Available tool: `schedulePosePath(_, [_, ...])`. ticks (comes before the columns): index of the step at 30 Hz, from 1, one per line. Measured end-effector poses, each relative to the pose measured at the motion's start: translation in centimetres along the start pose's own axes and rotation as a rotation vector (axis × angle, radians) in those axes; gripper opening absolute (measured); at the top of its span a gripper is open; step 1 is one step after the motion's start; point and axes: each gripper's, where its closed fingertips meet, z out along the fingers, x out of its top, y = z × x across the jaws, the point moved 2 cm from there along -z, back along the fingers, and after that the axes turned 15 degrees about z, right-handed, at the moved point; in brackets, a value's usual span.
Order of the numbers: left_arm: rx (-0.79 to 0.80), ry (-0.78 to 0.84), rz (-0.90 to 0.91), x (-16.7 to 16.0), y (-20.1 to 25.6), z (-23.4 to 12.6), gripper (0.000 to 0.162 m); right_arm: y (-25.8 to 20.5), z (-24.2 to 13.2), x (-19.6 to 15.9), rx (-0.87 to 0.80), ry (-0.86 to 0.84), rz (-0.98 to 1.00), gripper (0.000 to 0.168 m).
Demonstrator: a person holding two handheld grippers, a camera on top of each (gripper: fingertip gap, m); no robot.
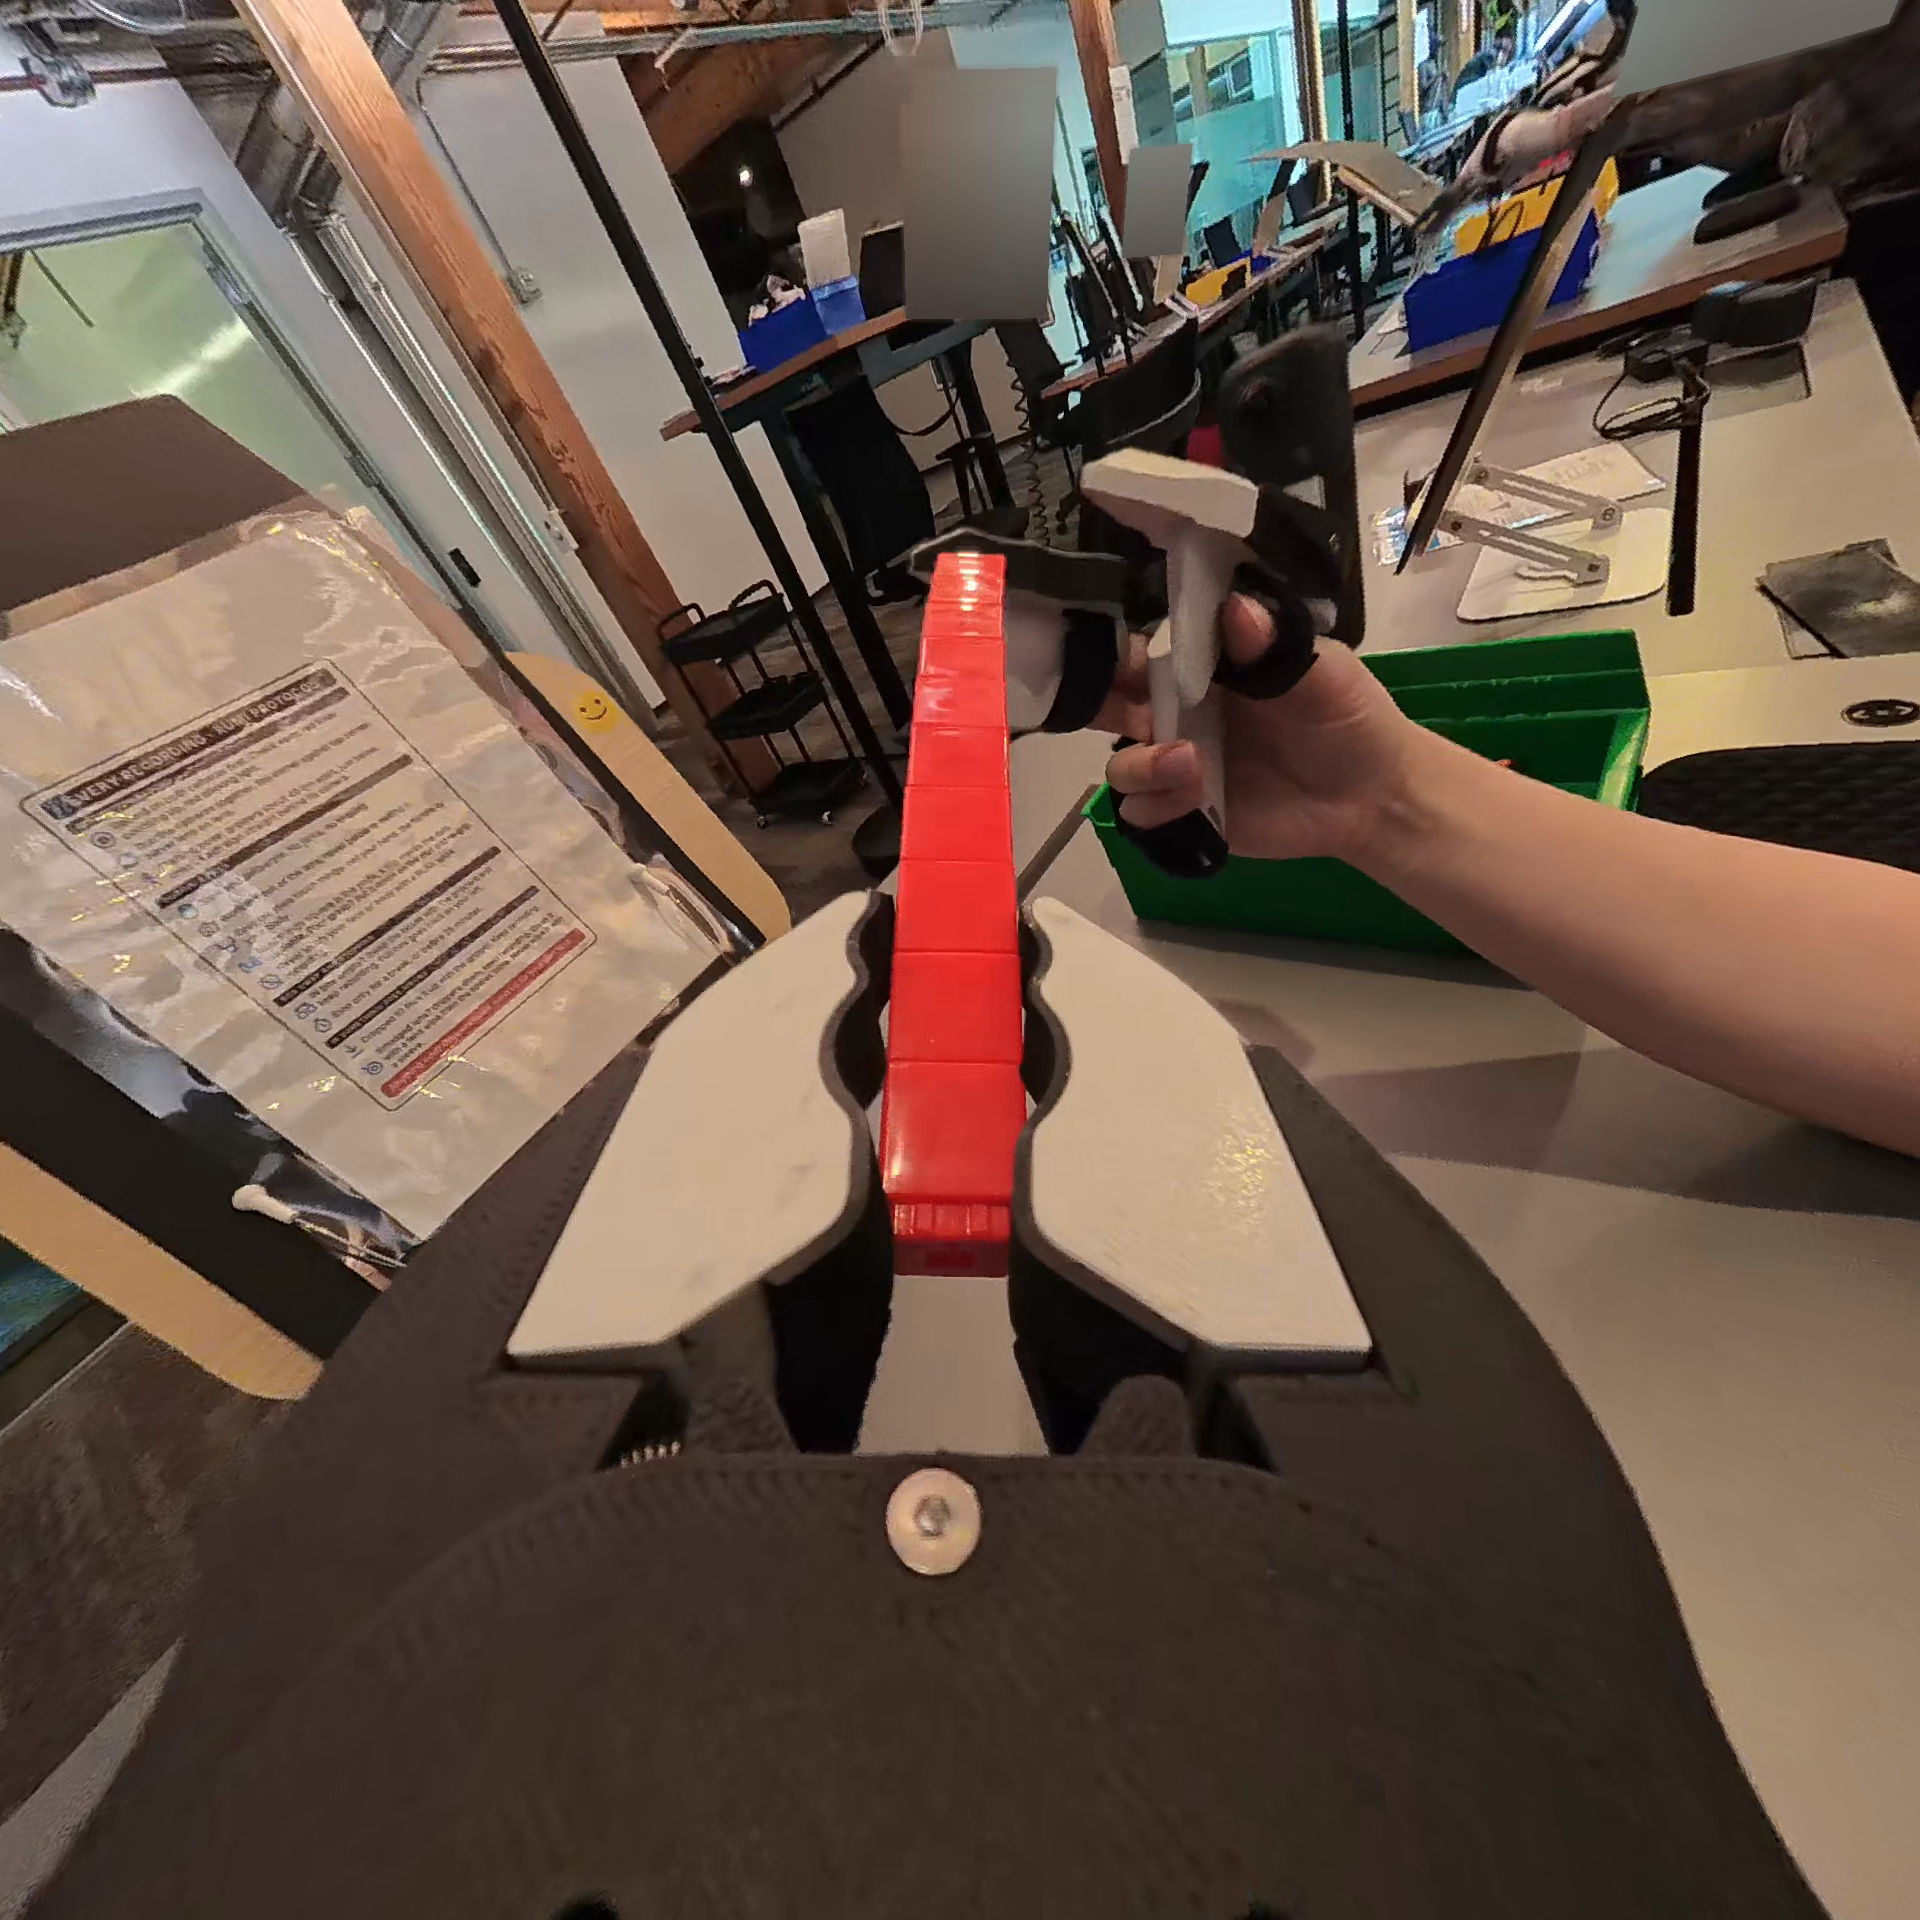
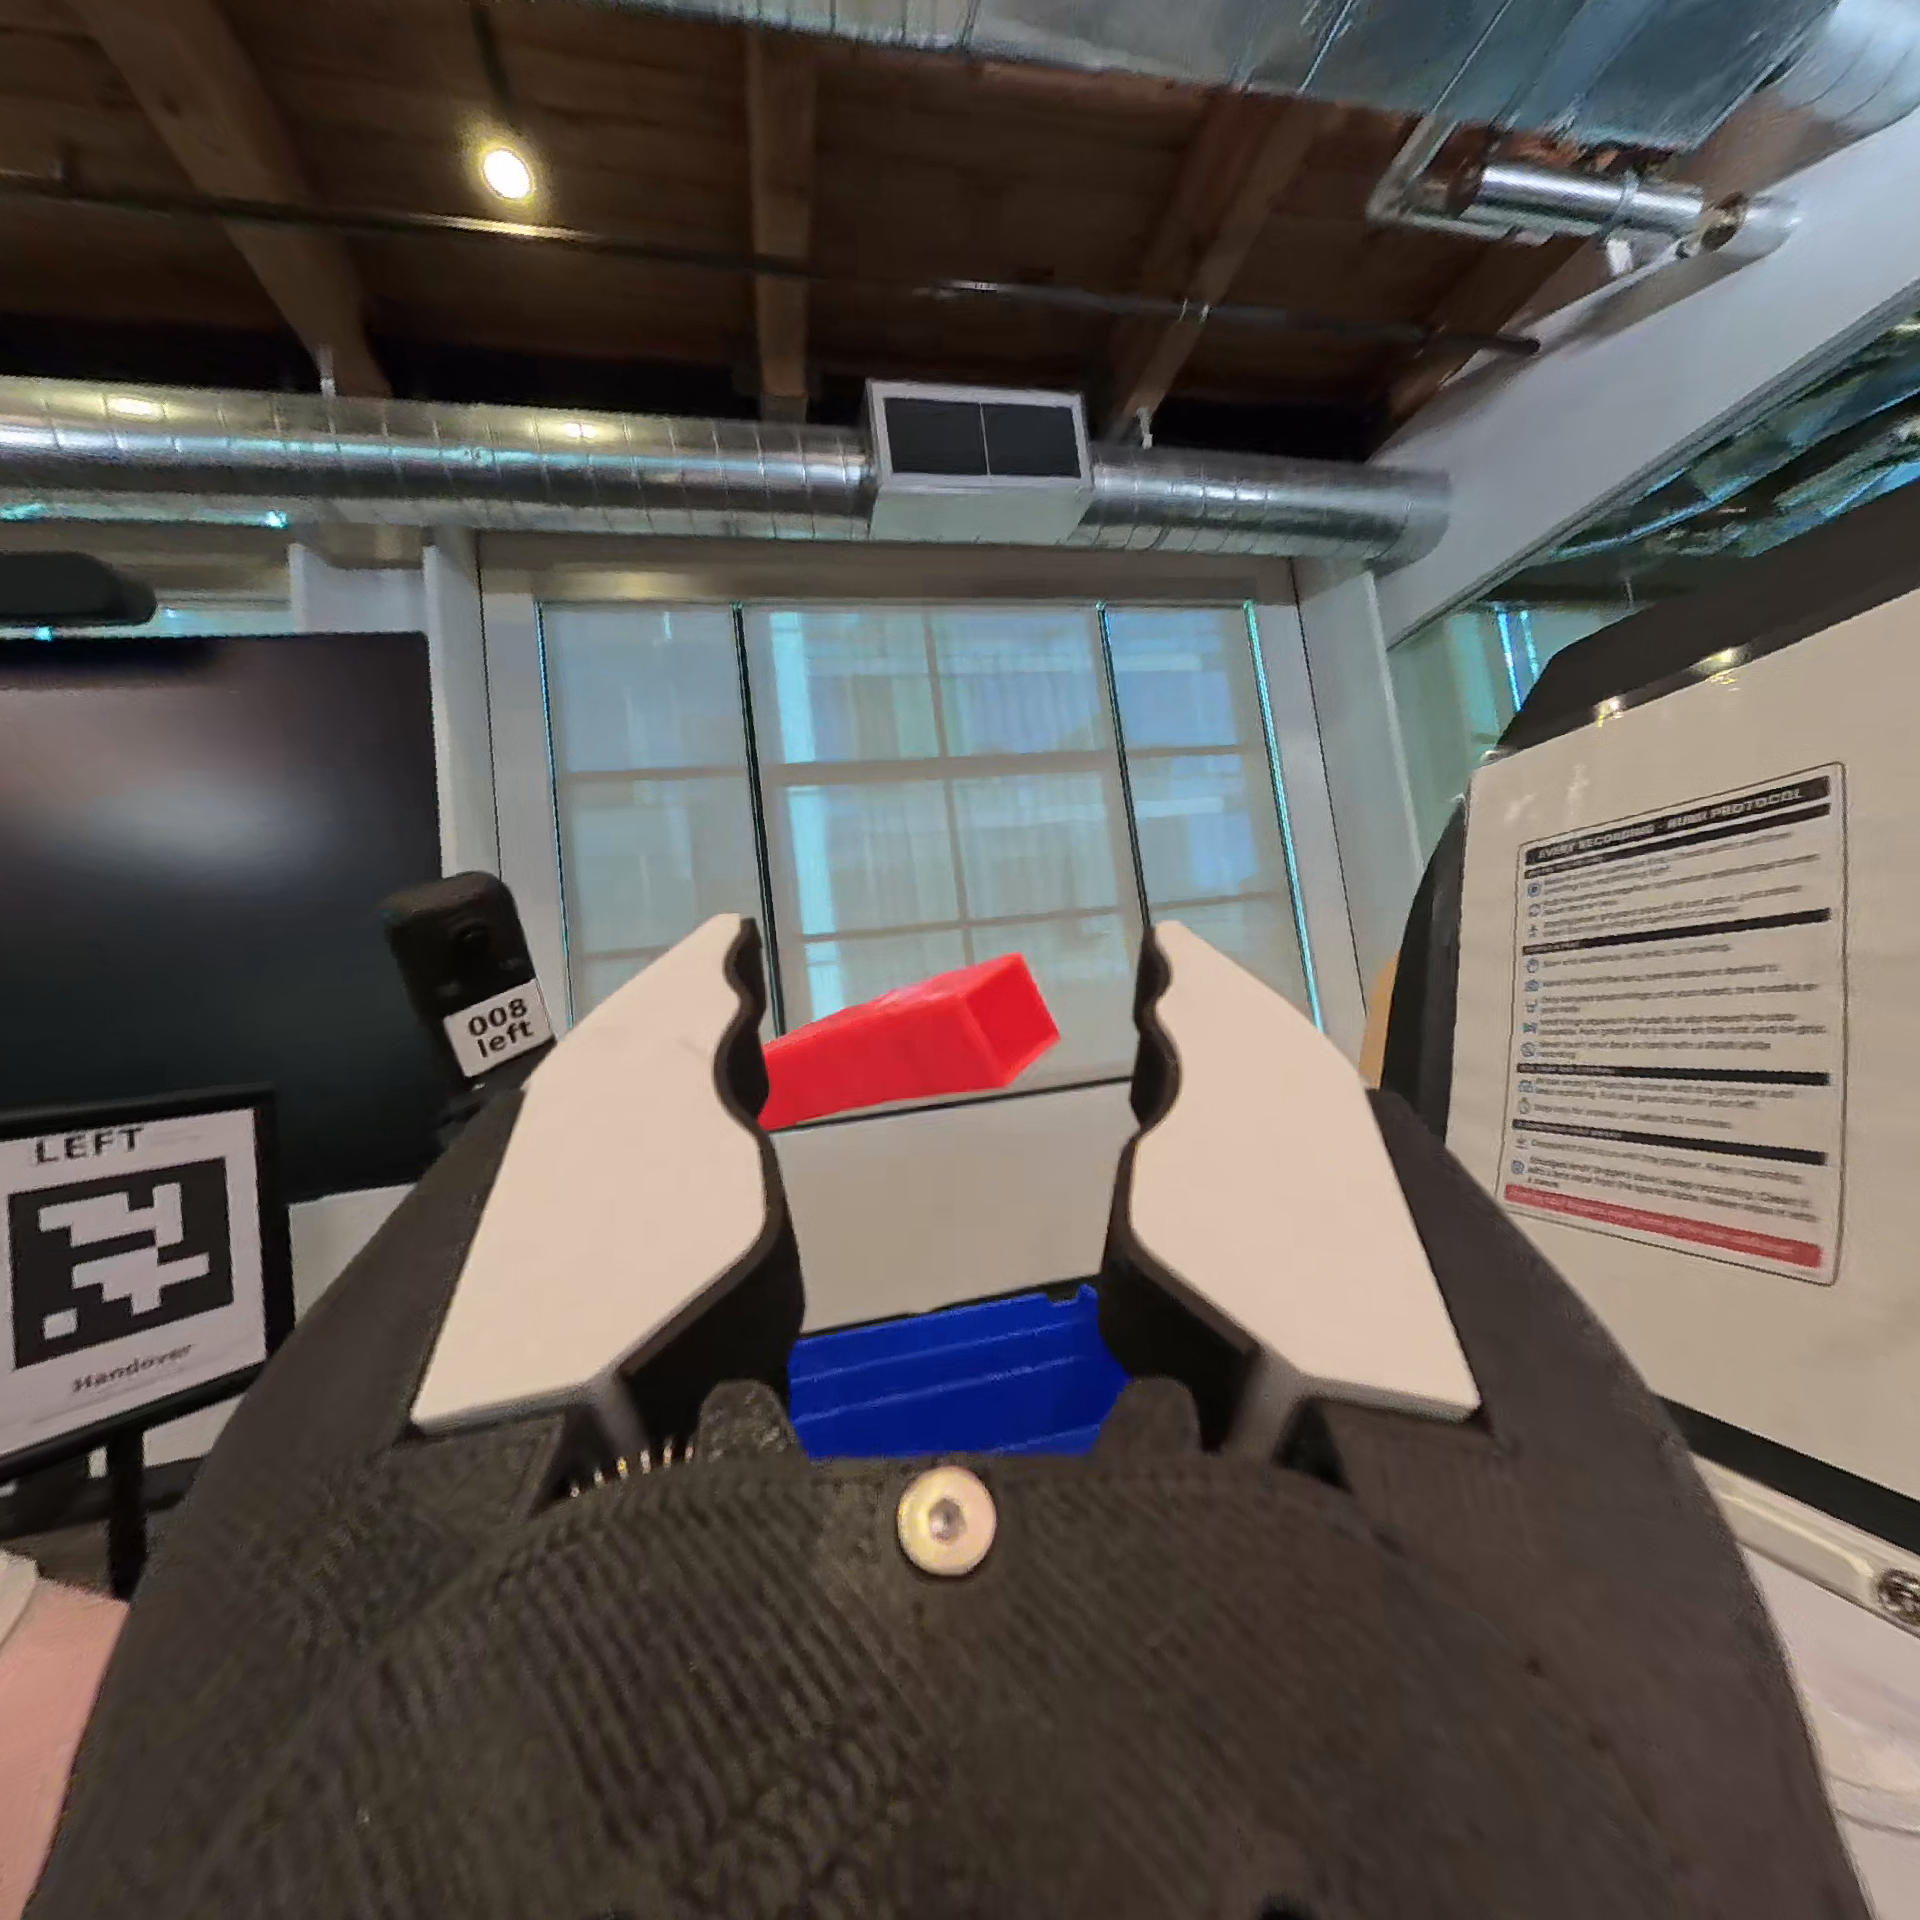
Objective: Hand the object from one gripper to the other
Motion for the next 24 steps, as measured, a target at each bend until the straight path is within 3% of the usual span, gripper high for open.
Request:
schedulePosePath(1, [-0.006,0.020,-0.009,0.3,0.0,-0.1,0.021,0.0,0.1,-0.2,0.006,-0.003,0.020,0.069])
schedulePosePath(6, [-0.047,0.106,-0.060,1.5,0.6,0.0,0.022,-0.6,1.3,-2.3,0.091,-0.055,0.125,0.065])
schedulePosePath(9, [-0.066,0.110,-0.087,1.3,0.7,0.3,0.022,-2.3,1.4,-2.8,0.227,-0.068,0.176,0.027])
schedulePosePath(18, [-0.221,0.078,-0.213,-0.5,2.1,2.1,0.023,-2.5,1.2,-2.3,0.230,-0.106,0.216,0.023])
schedulePosePath(22, [-0.221,0.094,-0.233,-0.4,2.1,2.1,0.051,-2.2,1.1,-2.4,0.213,-0.155,0.245,0.021])
schedulePosePath(24, [-0.193,0.093,-0.256,-0.7,1.5,1.8,0.055,-1.9,1.0,-3.0,0.194,-0.207,0.253,0.021])
